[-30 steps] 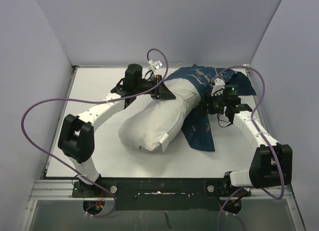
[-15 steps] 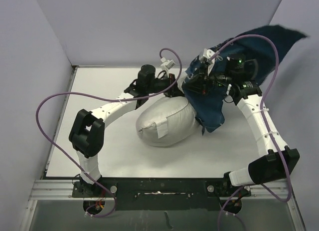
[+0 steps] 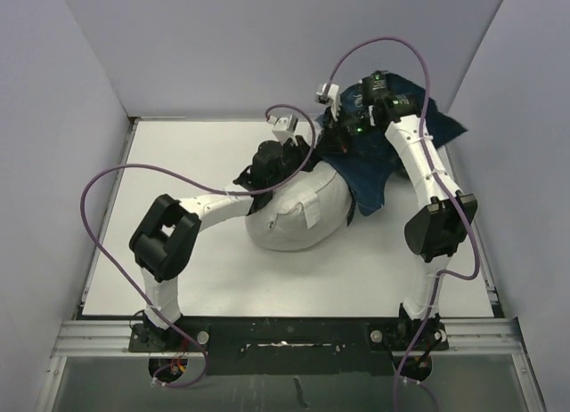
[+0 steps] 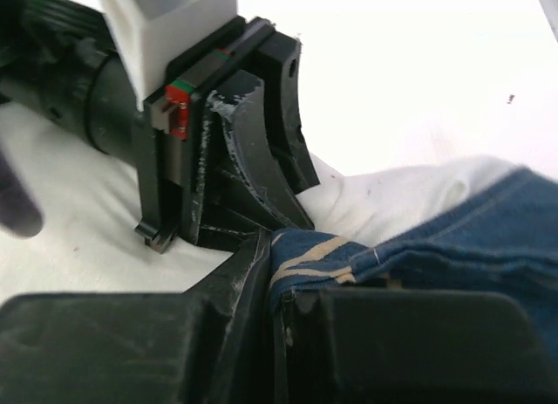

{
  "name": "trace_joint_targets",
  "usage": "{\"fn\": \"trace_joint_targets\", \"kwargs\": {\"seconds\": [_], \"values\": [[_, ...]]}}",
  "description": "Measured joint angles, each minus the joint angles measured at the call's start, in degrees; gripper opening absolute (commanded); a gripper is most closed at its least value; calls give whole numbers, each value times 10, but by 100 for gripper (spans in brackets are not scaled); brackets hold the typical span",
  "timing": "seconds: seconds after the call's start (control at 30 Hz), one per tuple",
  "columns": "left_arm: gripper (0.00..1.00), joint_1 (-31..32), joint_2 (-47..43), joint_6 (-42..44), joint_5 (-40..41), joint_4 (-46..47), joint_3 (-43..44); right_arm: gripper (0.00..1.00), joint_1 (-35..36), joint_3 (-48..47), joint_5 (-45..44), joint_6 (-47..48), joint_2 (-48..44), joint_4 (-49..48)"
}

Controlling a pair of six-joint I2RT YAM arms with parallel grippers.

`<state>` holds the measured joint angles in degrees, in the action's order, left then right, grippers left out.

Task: Put the pillow into the pillowcase
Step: Stuff the pillow into the pillowcase.

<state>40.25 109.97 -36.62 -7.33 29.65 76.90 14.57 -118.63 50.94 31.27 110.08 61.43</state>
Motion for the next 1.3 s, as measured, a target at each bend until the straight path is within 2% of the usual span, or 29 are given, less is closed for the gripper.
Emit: {"fn": "trace_joint_targets", "kwargs": {"seconds": [0.13,0.27,0.4,0.5,0.63,0.8,0.93,1.1,1.2,1.3], "values": [[0,2,-37,0,88,40,-75,0,42,-64,-27,50,53,56],[0,5,-90,1,178,38,-141,0,100,-83,-30,127,65,104],[0,7,-130,12,246,12,-181,0,146,2,-73,212,18,89],[0,20,-144,10,266,7,-202,0,143,71,-68,240,-19,63],[0,11,-146,-19,264,28,-209,0,78,109,-10,244,-25,77],[0,0,-131,-12,213,72,-202,0,24,147,24,229,-17,84],[22,-11,-94,9,134,117,-191,2,24,156,22,221,-7,99],[43,-48,-79,24,-11,174,-190,5,-11,156,24,217,-2,145],[48,-82,-82,23,-92,198,-192,6,-47,163,36,219,1,164],[51,-120,-100,20,-171,177,-198,8,-77,192,51,221,1,174]]}}
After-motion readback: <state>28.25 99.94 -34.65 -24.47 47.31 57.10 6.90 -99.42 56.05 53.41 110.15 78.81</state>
